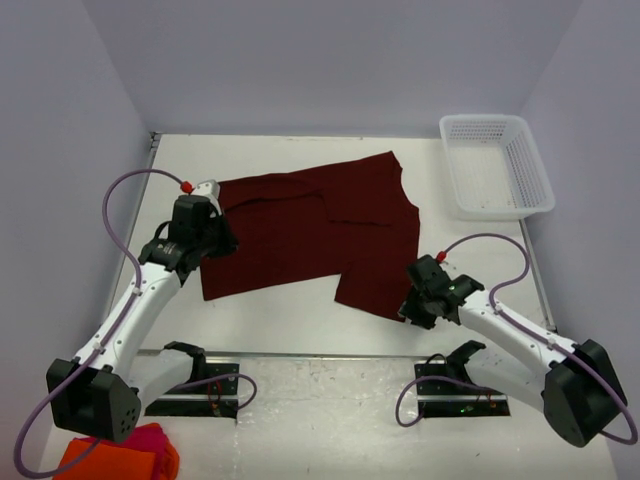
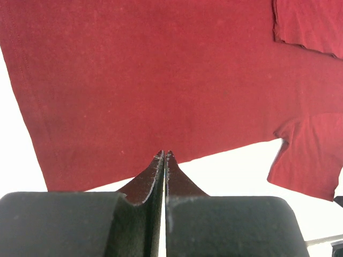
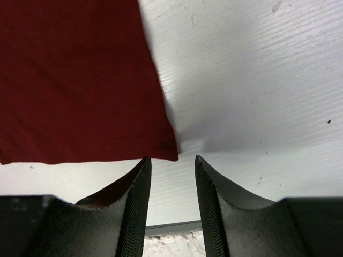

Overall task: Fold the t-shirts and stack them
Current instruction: Grap the side of the flattened tshirt closest away from the robot with both arms

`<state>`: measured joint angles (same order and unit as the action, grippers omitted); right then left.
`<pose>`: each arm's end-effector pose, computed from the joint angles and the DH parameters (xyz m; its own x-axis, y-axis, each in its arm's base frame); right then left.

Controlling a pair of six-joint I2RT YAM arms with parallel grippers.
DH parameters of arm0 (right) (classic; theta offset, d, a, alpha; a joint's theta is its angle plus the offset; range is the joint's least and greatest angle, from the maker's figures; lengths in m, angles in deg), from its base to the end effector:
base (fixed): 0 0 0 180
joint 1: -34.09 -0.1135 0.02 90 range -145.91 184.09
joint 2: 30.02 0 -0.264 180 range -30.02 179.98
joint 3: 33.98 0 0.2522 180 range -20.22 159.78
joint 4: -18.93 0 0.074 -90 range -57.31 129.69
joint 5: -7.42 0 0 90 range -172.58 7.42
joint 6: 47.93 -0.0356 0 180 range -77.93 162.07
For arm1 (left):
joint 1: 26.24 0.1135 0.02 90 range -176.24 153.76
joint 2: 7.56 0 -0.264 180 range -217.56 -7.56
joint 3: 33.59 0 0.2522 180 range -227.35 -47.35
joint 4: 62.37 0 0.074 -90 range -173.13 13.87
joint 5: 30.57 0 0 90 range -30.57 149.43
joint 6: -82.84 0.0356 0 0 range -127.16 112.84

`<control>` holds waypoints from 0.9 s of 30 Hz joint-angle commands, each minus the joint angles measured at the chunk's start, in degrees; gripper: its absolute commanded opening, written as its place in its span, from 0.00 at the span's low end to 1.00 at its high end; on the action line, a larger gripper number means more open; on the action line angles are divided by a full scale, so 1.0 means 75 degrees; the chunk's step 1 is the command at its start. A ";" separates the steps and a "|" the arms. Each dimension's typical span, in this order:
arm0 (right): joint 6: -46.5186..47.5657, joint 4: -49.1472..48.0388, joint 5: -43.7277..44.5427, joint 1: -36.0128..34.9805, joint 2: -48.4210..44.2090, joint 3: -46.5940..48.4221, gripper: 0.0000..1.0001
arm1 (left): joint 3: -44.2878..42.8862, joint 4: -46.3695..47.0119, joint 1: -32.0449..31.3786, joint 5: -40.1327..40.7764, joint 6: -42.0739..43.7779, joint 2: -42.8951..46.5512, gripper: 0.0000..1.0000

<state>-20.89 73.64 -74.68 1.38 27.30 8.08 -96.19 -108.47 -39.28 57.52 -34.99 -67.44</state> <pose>0.1357 0.0814 0.1667 -0.8008 0.5342 -0.2707 0.4788 0.8427 0.2464 0.2132 -0.0506 0.2786 -0.7080 -0.3150 -0.6321 -0.0921 0.9286 -0.3596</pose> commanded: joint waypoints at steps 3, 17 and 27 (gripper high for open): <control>-0.0172 -0.0023 0.0095 -0.0080 0.0431 0.0293 0.38 | -0.0202 -0.0165 0.0004 -0.0132 0.0196 0.0190 0.00; 0.0075 0.0224 -0.0245 -0.0127 0.1357 0.1067 0.29 | -0.0332 -0.0282 0.0004 -0.0038 0.0254 0.0460 0.00; -0.0125 0.0586 -0.0174 -0.0279 0.1287 0.0856 0.38 | -0.0262 -0.0224 0.0004 -0.0378 0.0196 0.0448 0.00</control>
<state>-20.36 75.68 -76.53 -0.39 37.36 14.02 -96.69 -110.54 -39.28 56.47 -34.38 -64.95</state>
